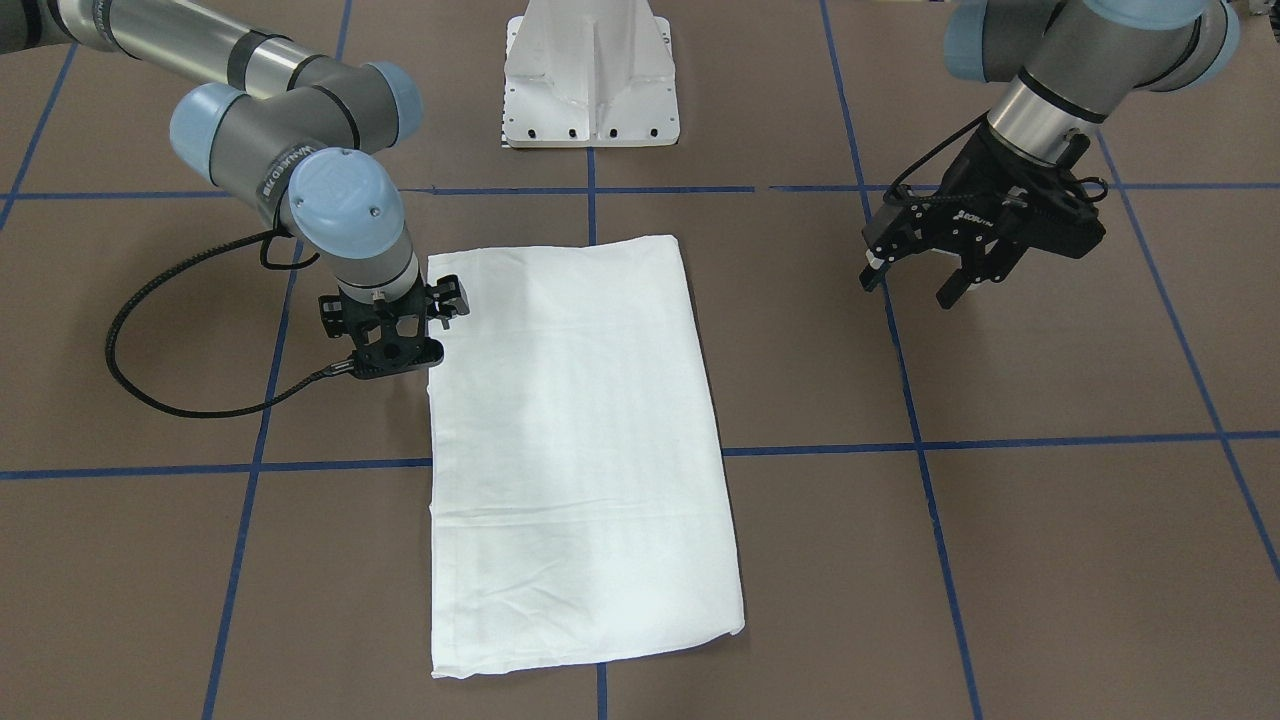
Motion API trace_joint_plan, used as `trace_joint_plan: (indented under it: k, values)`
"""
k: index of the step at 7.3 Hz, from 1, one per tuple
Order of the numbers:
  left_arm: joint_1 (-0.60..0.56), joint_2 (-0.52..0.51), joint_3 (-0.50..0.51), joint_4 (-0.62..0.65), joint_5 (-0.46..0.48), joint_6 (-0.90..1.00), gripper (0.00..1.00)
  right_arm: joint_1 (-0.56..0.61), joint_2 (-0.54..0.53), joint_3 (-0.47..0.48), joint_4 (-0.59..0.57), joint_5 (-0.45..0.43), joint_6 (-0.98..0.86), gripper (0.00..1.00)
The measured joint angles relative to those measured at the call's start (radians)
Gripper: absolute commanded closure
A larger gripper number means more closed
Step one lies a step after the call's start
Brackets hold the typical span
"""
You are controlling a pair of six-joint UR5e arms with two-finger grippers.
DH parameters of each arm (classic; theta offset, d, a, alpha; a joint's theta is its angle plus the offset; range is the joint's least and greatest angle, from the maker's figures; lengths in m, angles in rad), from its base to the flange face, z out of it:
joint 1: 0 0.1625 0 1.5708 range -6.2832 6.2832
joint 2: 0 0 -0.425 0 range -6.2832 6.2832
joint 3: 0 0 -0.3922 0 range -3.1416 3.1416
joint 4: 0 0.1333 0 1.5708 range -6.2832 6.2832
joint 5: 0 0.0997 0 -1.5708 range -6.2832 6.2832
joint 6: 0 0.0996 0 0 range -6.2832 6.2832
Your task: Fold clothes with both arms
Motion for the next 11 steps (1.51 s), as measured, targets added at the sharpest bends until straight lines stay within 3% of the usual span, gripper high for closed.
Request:
trace_joint_plan:
  k: [3,7,9,11]
  values:
    - [0.045,0.001,-0.004,-0.003,-0.070,-0.177,0.00,-0.002,-0.018,0.123,0.009,0.004,0.137,0.00]
    - [0.402,-0.129,0.080,0.002,0.120,-0.597,0.00,-0.012,-0.047,0.242,0.013,-0.003,0.283,0.00]
    - [0.475,-0.222,0.200,-0.001,0.182,-0.702,0.03,-0.015,-0.066,0.280,0.034,-0.004,0.335,0.00]
    - [0.487,-0.239,0.240,-0.005,0.193,-0.719,0.06,-0.016,-0.071,0.286,0.045,-0.005,0.349,0.00]
